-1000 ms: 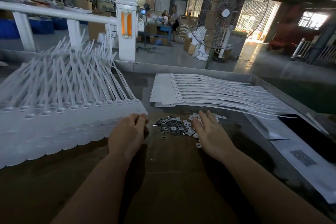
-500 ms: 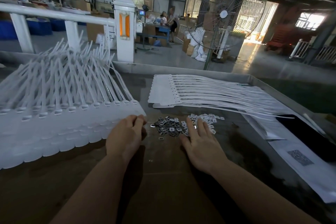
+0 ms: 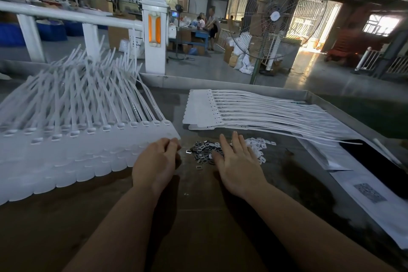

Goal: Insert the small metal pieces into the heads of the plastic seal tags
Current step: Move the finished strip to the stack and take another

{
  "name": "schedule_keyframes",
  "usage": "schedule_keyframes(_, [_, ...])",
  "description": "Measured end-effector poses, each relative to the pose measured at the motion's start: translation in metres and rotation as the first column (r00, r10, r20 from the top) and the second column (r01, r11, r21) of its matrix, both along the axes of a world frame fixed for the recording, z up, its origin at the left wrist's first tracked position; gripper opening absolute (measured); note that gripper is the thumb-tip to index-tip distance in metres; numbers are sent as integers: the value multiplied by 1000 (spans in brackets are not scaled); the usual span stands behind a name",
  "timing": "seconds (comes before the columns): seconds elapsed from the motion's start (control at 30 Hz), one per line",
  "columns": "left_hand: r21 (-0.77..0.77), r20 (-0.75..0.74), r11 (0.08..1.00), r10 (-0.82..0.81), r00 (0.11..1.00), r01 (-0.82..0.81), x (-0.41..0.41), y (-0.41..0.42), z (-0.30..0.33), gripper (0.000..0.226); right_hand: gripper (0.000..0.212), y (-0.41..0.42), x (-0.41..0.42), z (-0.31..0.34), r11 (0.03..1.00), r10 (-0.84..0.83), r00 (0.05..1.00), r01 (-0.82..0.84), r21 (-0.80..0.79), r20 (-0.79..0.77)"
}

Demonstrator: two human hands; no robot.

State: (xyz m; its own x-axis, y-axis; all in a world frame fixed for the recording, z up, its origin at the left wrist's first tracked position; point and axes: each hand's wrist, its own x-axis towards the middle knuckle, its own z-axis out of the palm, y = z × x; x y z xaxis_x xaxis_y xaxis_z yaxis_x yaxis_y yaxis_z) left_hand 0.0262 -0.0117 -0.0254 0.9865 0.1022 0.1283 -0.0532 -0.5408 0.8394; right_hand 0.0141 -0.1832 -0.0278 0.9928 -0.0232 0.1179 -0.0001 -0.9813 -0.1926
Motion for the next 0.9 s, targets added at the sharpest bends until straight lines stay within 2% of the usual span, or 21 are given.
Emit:
schedule_keyframes(0.17, [-5,9,1000,7,1000,-7,0,0,0,31,46,19,5,17,991,104,976,-118,63,192])
schedule_keyframes(0.27, [-14,13,1000,7,1000,-7,0,0,0,30,31,31,12,28,961,103,965,-159,225,241])
schedule_keyframes(0.4, [-15,27,1000,24,999,-23,3,0,-1,29,21,48,25,36,876,63,982,-140,462,179])
schedule_keyframes(0.5, [-86,29,996,36,999,-34,3,0,-1,29,38,59,34,37,789,58,992,-117,603,116])
schedule_keyframes(0.57, [-120,20,992,37,999,-34,4,0,-3,29,44,65,39,38,767,69,995,-103,634,78])
schedule_keyframes(0.67, [-103,21,994,32,999,-30,6,0,-3,30,28,72,48,39,798,85,996,-77,597,14])
schedule_keyframes(0.77, [-67,36,997,30,999,-28,7,1,-3,31,39,78,51,41,774,58,998,-21,633,-38])
schedule_keyframes(0.9, [-56,46,998,39,998,-37,5,1,-2,31,21,80,53,41,713,46,996,25,701,-82])
